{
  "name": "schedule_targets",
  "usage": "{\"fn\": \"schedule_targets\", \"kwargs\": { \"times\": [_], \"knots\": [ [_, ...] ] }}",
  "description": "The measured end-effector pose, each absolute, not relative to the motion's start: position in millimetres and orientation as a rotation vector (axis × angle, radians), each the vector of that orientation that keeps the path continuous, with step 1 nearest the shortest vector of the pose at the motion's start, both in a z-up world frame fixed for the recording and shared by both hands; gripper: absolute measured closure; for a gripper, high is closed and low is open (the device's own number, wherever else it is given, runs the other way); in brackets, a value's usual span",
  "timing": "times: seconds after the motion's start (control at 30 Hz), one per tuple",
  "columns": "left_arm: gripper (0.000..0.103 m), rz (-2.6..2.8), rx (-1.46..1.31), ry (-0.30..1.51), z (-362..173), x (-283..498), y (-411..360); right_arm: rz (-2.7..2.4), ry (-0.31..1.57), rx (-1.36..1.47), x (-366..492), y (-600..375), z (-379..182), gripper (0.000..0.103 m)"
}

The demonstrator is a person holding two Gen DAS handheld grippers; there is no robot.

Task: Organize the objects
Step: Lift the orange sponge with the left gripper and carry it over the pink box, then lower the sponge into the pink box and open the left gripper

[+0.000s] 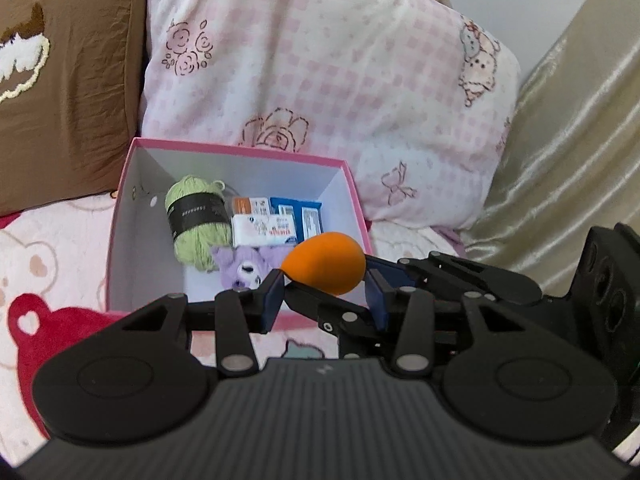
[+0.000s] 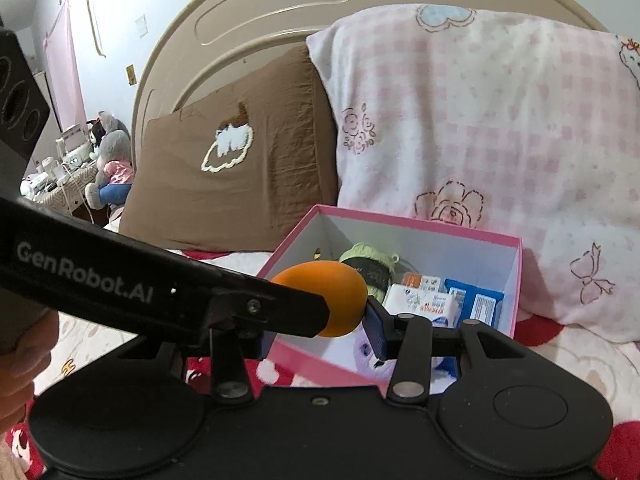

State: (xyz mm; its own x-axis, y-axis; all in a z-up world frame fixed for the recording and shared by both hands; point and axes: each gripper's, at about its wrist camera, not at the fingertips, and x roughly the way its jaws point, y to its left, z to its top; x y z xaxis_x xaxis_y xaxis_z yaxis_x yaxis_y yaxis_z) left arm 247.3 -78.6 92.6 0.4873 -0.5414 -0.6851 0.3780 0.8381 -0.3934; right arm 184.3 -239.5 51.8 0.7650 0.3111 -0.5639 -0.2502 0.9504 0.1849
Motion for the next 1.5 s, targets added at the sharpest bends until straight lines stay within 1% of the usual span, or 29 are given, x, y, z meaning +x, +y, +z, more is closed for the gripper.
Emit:
{"fn": "schedule_targets", "kwargs": {
  "times": [0.37,0.57,0.87,1.5],
  "knots": [
    [0.061,-0.563,-0.249,0.926,56,301,-91,0.271,0.654,0.179,236,-264,18,0.053],
    [0.062,-0.556,-0.252,0.91,41,328,-95,0.262,0.667,0.187,266,-271,3,0.053],
    [0.062,-0.569,-0.271,0.937,17,362,-95,0.253,0.686,0.18,301,-276,-17,0.053],
    [0.062,-0.569,-0.315,0.973,-20,403,-101,0.226,0.766,0.124,349,-283,-39,0.053]
  ]
}}
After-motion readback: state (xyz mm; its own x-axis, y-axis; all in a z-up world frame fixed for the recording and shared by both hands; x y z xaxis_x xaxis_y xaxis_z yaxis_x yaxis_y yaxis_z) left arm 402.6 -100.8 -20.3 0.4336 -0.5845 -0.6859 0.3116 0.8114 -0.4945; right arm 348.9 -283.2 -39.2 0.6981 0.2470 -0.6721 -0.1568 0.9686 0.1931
